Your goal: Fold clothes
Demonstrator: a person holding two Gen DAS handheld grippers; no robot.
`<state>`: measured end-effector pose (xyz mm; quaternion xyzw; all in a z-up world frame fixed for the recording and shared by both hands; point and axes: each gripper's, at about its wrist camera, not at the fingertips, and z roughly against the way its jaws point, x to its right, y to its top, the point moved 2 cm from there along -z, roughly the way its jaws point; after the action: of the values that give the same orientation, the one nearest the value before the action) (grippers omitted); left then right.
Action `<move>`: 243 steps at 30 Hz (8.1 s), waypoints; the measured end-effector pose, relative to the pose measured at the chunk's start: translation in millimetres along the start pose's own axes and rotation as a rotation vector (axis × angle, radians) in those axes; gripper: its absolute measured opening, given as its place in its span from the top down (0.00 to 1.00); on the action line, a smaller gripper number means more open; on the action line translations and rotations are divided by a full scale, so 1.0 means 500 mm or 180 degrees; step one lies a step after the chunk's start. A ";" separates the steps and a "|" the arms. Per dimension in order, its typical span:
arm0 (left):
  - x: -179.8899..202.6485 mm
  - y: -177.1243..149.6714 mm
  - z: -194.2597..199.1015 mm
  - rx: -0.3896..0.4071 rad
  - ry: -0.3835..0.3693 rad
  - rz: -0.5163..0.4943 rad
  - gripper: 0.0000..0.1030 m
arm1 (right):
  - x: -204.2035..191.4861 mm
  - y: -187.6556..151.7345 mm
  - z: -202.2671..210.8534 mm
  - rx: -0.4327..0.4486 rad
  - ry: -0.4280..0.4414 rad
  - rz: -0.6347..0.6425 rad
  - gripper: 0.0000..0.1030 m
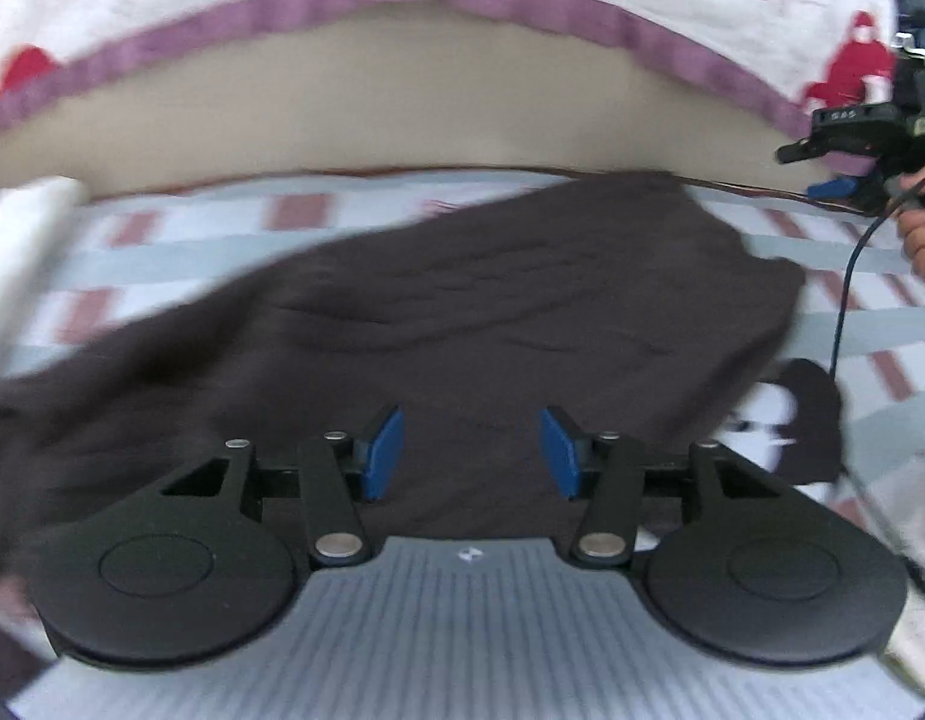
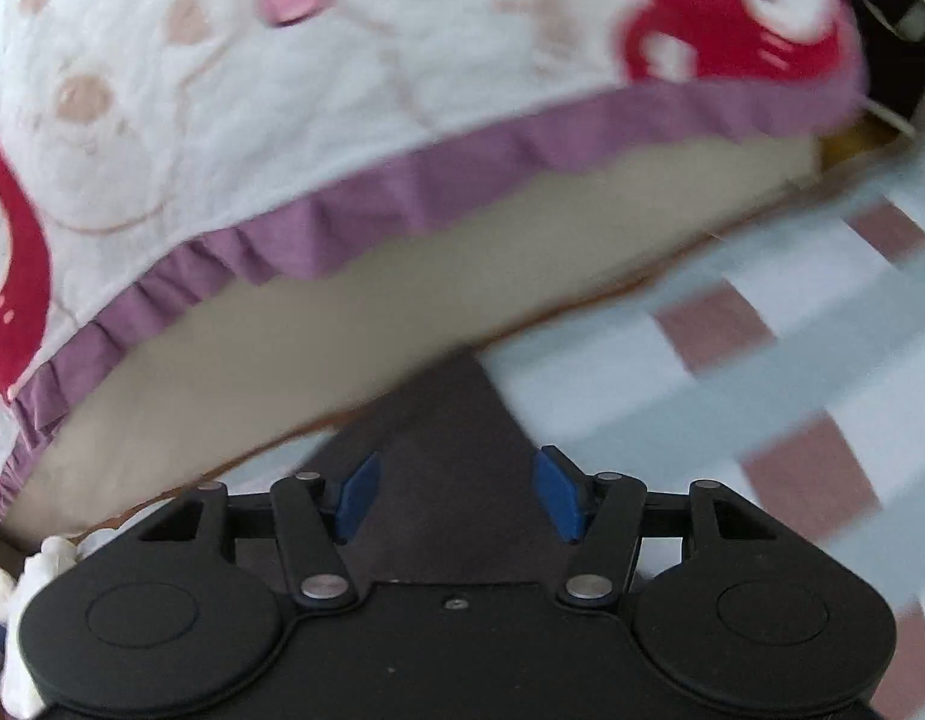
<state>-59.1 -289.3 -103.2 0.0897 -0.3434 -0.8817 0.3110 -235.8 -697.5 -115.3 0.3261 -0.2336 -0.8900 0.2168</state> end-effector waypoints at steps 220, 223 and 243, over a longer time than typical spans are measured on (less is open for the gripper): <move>-0.363 -0.059 0.013 0.0221 0.0933 0.1104 0.63 | -0.013 0.008 -0.200 -0.0318 0.0806 0.1336 0.88; -0.359 -0.067 -0.003 0.0178 0.0889 0.1141 0.59 | -0.014 -0.008 -0.177 -0.0497 0.1090 0.1177 0.87; -0.302 -0.036 -0.085 -0.0040 0.0986 0.0550 0.87 | -0.062 -0.073 -0.197 -0.0569 0.0974 0.1470 0.88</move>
<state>67.1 -210.3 -155.0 0.1927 -0.2924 -0.8294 0.4354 -155.6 -678.8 -187.7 0.3744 -0.1869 -0.7746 0.4743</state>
